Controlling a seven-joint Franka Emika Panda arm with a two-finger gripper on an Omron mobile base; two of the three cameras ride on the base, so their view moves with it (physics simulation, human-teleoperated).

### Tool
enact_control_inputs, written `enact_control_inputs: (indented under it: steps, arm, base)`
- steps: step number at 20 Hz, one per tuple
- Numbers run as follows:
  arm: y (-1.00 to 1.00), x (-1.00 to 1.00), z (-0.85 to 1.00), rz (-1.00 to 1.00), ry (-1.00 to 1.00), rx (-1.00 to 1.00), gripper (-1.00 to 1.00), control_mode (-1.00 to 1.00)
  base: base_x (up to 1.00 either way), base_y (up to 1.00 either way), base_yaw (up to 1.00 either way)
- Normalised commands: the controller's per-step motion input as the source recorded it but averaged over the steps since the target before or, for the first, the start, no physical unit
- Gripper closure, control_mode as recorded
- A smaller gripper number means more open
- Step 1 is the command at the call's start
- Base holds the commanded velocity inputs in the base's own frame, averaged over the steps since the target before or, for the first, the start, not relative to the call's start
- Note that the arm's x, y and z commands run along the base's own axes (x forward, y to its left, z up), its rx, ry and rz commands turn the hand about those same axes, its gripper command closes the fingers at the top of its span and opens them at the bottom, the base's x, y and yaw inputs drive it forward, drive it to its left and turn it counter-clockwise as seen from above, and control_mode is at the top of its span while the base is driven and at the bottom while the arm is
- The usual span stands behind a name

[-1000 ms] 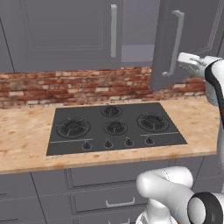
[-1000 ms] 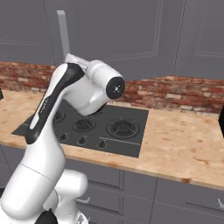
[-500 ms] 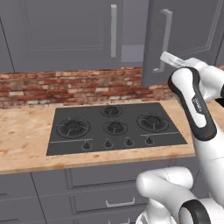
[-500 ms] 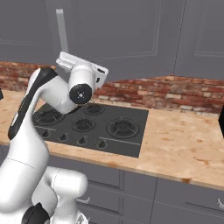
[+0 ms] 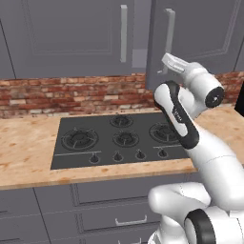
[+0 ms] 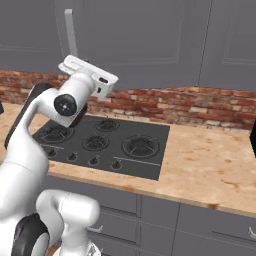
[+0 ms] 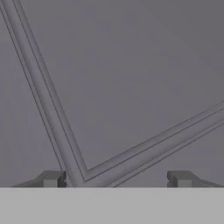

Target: Open the cabinet. Pick the spray and place it next to the sink. Then close the cabinet.

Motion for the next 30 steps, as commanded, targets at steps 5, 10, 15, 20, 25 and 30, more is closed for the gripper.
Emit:
enact_control_inputs:
  steps: [5, 10, 15, 20, 25, 30]
  arm:
    - [0.04, 0.38, 0.0, -0.21, 0.0, 0.0, -1.0, -1.0]
    - [0.0, 0.35, 0.0, -0.12, 0.0, 0.0, -1.0, -1.0]
    - [0.0, 0.31, 0.0, 0.0, 0.05, 0.0, -1.0, -1.0]
    - [-0.07, 0.39, 0.0, 0.13, 0.13, 0.0, -1.0, -1.0]
    - [-0.11, 0.58, 0.0, 0.21, 0.1, 0.0, -1.0, -1.0]
    - [-0.17, 0.6, 0.0, 0.21, 0.01, 0.0, -1.0, -1.0]
  base:
    - [0.0, 0.0, 0.0]
    - [0.0, 0.0, 0.0]
    - [0.0, 0.0, 0.0]
    - [0.0, 0.0, 0.0]
    - [0.0, 0.0, 0.0]
    - [0.0, 0.0, 0.0]
